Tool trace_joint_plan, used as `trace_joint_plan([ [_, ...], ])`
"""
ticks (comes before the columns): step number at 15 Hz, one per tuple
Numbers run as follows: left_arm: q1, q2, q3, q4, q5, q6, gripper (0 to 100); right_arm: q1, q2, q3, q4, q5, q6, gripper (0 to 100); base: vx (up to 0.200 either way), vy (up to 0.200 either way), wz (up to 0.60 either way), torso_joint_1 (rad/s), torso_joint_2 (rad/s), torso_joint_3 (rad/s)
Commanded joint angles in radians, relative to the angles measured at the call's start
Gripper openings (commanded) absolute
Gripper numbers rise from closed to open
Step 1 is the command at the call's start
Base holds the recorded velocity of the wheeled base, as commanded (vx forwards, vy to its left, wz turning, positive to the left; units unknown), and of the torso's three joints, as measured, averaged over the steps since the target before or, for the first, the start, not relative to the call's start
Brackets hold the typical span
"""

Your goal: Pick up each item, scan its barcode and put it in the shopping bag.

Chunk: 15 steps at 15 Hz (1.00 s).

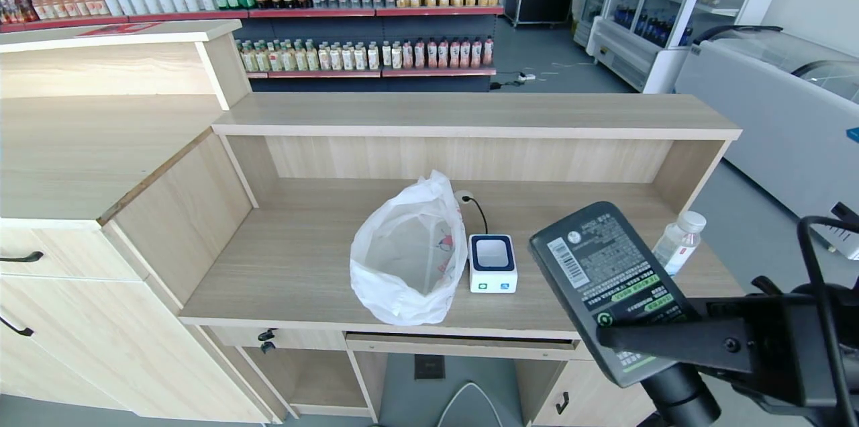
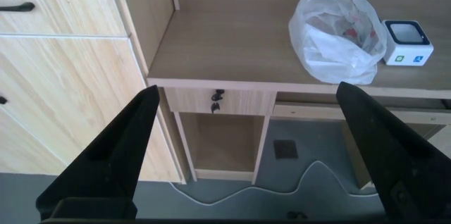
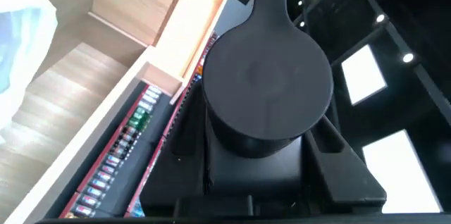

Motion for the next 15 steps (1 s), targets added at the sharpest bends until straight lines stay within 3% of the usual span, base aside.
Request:
trace_joint_plan([
  [1, 0.001, 0.000, 0.000, 0.000, 0.000, 0.000, 100, 0.023, -0.027, 0.014, 0.000, 0.000, -0.007, 0, 0.000, 0.000, 0.00, 0.000, 0.00, 0.000],
  [3, 0.001, 0.000, 0.000, 0.000, 0.000, 0.000, 100, 0.034, -0.015, 0.007, -0.006, -0.001, -0.030, 0, 0.000, 0.000, 0.00, 0.000, 0.00, 0.000],
  [7, 0.001, 0.000, 0.000, 0.000, 0.000, 0.000, 100, 0.161, 0.019, -0.036, -0.107, -0.009, -0.035, 0, 0.000, 0.000, 0.00, 0.000, 0.00, 0.000],
  [15, 0.001, 0.000, 0.000, 0.000, 0.000, 0.000, 100, 0.158, 0.010, -0.005, -0.107, -0.009, -0.053, 0, 0.000, 0.000, 0.00, 0.000, 0.00, 0.000],
])
